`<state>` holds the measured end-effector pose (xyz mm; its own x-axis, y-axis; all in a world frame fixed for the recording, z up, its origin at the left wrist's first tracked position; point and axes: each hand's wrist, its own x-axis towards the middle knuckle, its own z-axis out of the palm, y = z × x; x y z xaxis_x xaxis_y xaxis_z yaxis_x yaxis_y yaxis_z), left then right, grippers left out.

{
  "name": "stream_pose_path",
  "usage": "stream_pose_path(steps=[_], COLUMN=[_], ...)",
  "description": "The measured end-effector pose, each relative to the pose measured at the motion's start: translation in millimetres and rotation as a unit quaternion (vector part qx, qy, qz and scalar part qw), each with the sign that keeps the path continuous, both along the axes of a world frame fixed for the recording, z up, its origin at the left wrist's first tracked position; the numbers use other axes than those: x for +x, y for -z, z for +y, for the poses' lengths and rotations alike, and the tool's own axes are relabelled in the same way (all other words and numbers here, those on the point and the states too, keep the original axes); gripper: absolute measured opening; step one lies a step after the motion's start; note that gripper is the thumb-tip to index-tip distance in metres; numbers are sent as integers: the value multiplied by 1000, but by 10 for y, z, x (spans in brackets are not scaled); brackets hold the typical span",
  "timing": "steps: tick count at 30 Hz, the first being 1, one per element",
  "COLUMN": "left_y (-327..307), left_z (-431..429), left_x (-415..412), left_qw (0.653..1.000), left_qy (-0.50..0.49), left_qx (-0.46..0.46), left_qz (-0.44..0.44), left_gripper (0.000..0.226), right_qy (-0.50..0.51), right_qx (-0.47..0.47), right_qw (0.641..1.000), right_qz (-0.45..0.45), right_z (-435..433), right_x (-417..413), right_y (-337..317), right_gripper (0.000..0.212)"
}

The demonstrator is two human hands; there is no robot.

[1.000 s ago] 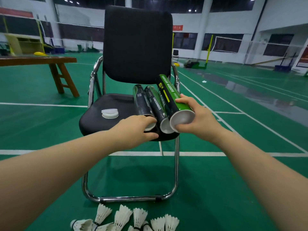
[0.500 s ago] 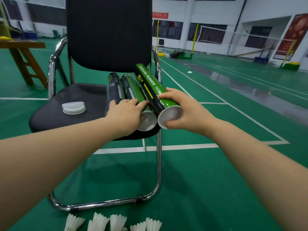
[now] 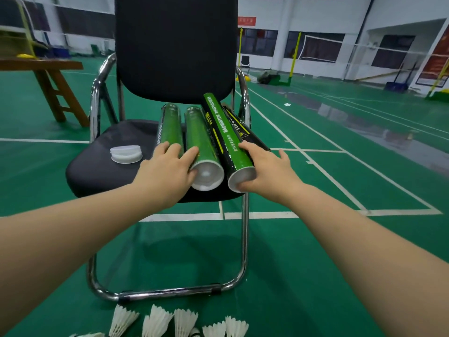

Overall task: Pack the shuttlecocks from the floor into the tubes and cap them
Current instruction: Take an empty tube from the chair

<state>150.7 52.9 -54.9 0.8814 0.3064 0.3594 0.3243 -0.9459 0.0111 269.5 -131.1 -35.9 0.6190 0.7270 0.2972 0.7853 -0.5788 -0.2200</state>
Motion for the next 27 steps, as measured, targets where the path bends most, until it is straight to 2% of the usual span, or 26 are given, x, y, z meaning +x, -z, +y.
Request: stream_pose_path(steps=[6,12,15,19,24,27], left_y=[-18,-57,-44,63,245,218], left_z=[141,293,341,336,512,501], left_x=[-155,-254,-278,-327,-431,-550], left_qw=[1000,999,999,998,991,985], left_qy=[-13,6,4,-6,61,95], left_qx=[6,19,47,60,108,135], left_qz=[-8,25,24,8,-59,-60], left_gripper=[60,83,77,73,96,97], right_qy=[15,8,16,21,-32,-60], right_qx=[-61,-83,-89,-37,34,66], right_qw=[996,995,993,993,982,972], right_qz=[-60,-59,-73,-113,-183,-219], right_z=[196,302,327,338,406,512], right_x=[-40,-75,-103,-272,-590,-752], right_y=[0,-58,-55,-15,108,210], right_gripper=[78,75,77,79,67,66])
